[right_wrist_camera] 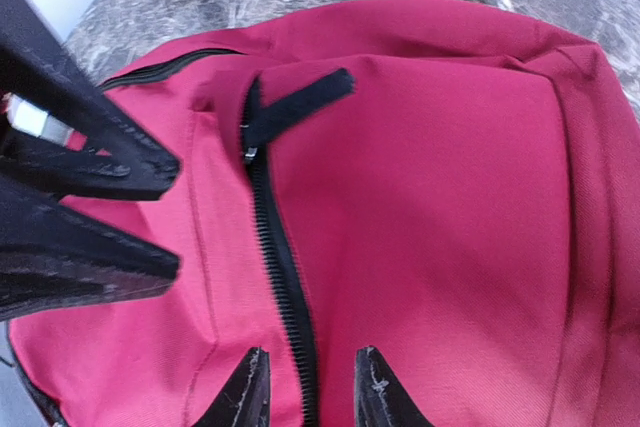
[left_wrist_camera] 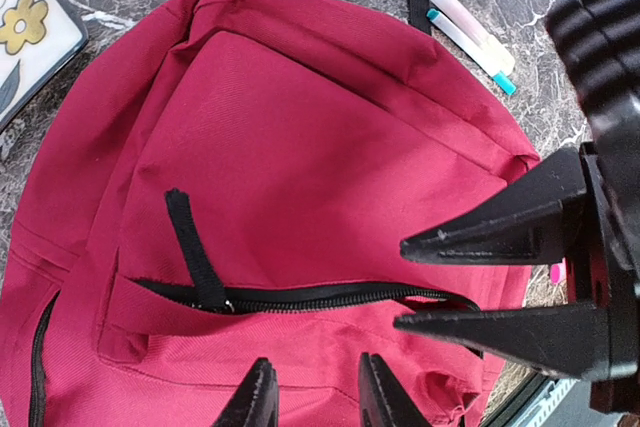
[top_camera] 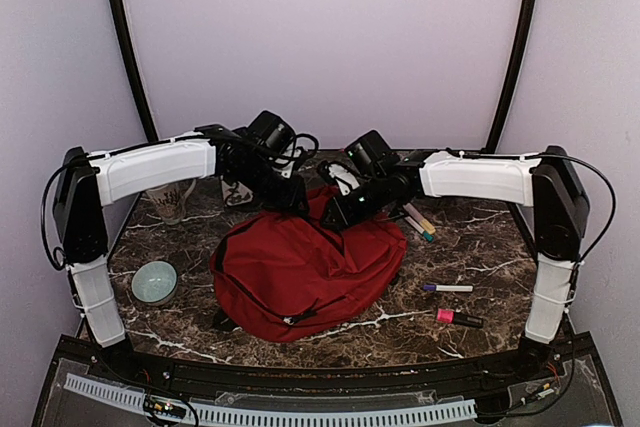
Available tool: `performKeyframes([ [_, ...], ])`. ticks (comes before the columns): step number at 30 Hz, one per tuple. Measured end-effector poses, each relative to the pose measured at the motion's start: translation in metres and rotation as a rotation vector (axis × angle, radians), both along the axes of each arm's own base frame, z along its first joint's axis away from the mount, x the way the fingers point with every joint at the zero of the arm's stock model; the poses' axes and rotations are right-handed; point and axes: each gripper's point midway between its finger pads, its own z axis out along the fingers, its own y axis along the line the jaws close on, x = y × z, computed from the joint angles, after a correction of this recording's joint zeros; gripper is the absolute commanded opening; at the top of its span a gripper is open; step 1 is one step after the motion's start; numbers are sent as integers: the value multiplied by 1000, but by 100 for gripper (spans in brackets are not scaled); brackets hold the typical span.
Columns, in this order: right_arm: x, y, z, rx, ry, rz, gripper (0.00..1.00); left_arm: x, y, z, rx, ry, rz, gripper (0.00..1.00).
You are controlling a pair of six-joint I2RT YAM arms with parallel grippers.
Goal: Pack the student bag
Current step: Pick up the pen from the center of the board.
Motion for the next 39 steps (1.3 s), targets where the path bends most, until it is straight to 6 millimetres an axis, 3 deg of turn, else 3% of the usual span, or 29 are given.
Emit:
performKeyframes([
  [8, -8, 1, 13, 33, 23, 12, 40, 0, 5, 6, 2, -2, 33, 32],
  [12, 0, -11, 33, 35, -22, -30, 47, -1, 8, 14, -4, -9, 50, 40],
  [15, 19, -37, 53, 30, -83, -105, 48, -1, 10, 22, -13, -22, 59, 44],
  [19, 60, -98, 60, -19, -143, -266, 48, -2, 12, 37, -31, -52, 67, 45],
  [23, 90, -162, 36, -120, -133, -413, 47, -2, 15, 49, -46, -76, 71, 46],
  [26, 99, -196, 12, -205, -94, -472, 47, -3, 17, 53, -49, -86, 75, 47],
  [29, 105, -215, -5, -257, -66, -501, 47, -7, 23, 52, -40, -88, 84, 48],
  [33, 105, -233, -49, -370, 7, -505, 47, -14, 33, 53, -30, -93, 97, 53],
  [39, 109, -245, -90, -461, 80, -503, 46, -25, 48, 68, -48, -122, 124, 68],
])
